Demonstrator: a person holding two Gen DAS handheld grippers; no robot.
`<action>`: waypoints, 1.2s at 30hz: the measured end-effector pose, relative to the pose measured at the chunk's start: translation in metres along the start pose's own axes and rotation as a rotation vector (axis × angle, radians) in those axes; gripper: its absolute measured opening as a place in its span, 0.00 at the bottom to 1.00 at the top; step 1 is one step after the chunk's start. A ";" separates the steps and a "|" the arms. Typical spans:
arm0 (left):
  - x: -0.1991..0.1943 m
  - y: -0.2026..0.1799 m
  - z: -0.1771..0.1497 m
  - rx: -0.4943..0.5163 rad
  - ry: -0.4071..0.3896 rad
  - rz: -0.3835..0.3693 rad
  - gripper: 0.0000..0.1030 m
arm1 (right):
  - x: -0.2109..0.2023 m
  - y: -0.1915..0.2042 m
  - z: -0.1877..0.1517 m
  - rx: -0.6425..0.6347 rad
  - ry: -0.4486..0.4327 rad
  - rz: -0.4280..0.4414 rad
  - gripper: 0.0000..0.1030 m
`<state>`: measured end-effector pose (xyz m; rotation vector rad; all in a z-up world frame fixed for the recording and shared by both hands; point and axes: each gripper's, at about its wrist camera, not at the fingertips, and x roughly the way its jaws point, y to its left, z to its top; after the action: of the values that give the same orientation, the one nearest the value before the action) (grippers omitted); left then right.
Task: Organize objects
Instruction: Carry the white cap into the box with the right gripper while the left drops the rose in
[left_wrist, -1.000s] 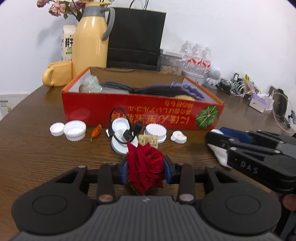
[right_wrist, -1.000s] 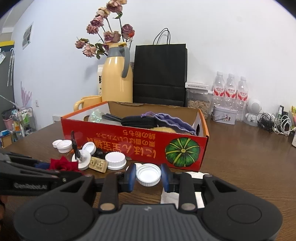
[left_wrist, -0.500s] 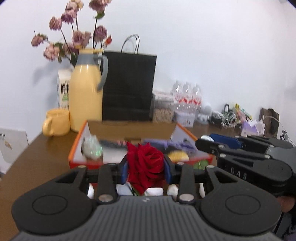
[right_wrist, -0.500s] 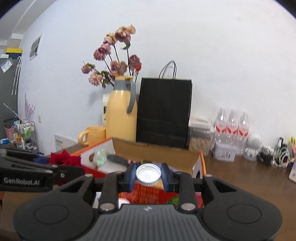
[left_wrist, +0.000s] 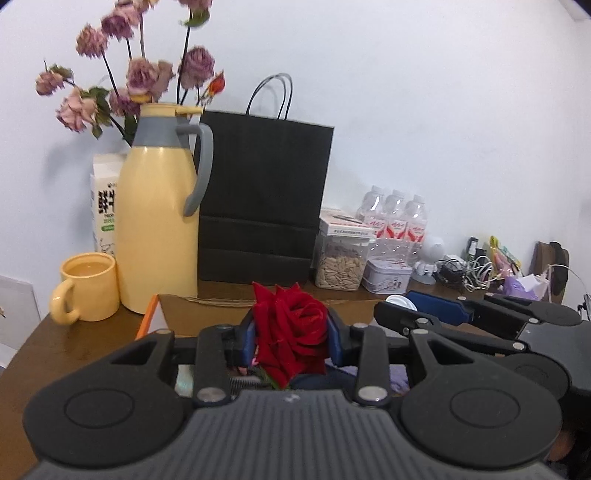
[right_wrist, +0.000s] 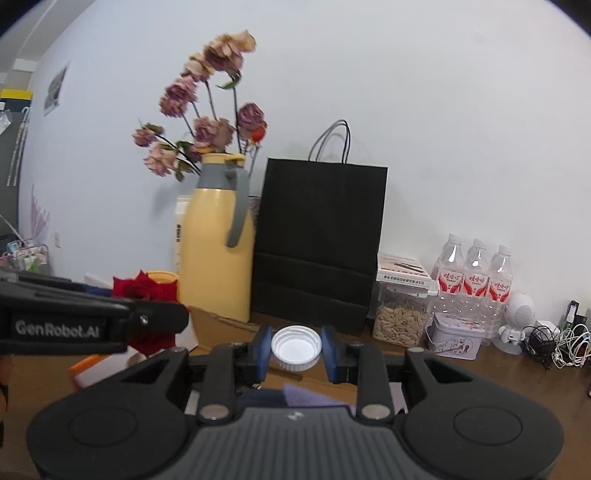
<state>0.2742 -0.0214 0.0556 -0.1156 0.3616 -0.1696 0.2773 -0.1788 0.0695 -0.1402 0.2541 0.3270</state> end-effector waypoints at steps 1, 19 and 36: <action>0.009 0.001 0.000 -0.001 0.008 0.003 0.36 | 0.008 -0.001 0.001 0.003 0.006 -0.001 0.27; 0.055 0.020 -0.018 -0.026 0.099 0.055 0.99 | 0.065 -0.018 -0.032 0.049 0.166 -0.007 0.37; 0.041 0.017 -0.012 -0.036 0.029 0.100 1.00 | 0.056 -0.021 -0.029 0.083 0.160 -0.017 1.00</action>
<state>0.3102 -0.0137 0.0283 -0.1299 0.3986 -0.0661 0.3296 -0.1872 0.0286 -0.0868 0.4240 0.2886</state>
